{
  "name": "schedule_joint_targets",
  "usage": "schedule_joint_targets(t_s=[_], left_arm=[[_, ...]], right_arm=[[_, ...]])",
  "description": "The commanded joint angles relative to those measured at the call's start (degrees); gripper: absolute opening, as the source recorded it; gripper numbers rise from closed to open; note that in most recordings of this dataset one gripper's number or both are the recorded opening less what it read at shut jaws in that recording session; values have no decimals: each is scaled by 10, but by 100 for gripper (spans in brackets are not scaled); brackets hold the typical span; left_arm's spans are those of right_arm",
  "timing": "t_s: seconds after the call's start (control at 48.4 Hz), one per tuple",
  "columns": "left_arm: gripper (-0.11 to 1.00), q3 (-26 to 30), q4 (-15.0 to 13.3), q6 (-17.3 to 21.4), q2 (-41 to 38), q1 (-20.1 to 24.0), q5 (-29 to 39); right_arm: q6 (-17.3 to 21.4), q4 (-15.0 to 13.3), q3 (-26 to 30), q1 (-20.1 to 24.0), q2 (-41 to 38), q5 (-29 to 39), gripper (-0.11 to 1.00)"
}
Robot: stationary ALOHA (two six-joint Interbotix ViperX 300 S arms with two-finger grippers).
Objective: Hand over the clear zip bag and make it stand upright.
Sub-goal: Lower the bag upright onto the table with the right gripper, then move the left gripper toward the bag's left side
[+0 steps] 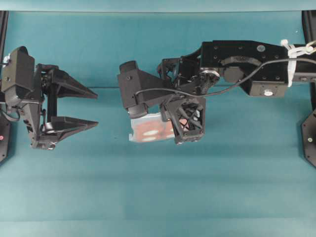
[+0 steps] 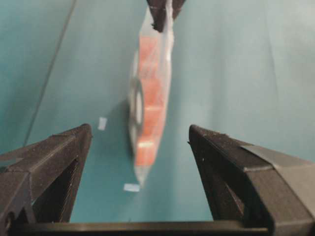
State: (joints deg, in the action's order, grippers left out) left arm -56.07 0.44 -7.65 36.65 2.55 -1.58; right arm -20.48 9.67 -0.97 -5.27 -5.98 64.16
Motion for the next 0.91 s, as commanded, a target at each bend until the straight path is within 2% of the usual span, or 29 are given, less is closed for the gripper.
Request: schedule_joint_targets(t_s=[0.0, 0.227, 0.351, 0.62, 0.889], left_arm=[[87, 6, 2, 0, -4, 2, -3], [88, 4, 2, 3, -26, -10, -3], [88, 4, 2, 5, -32, -25, -3], [88, -7, 1, 0, -29, -34, -2], [88, -11, 1, 1, -48, -39, -3]], right_arm=[[-3, 2, 14, 2, 7, -5, 1], [5, 2, 13, 0, 7, -9, 1], [31, 2, 12, -7, 8, -8, 1], [50, 3, 11, -11, 8, -9, 1], [42, 2, 7, -7, 9, -11, 1]])
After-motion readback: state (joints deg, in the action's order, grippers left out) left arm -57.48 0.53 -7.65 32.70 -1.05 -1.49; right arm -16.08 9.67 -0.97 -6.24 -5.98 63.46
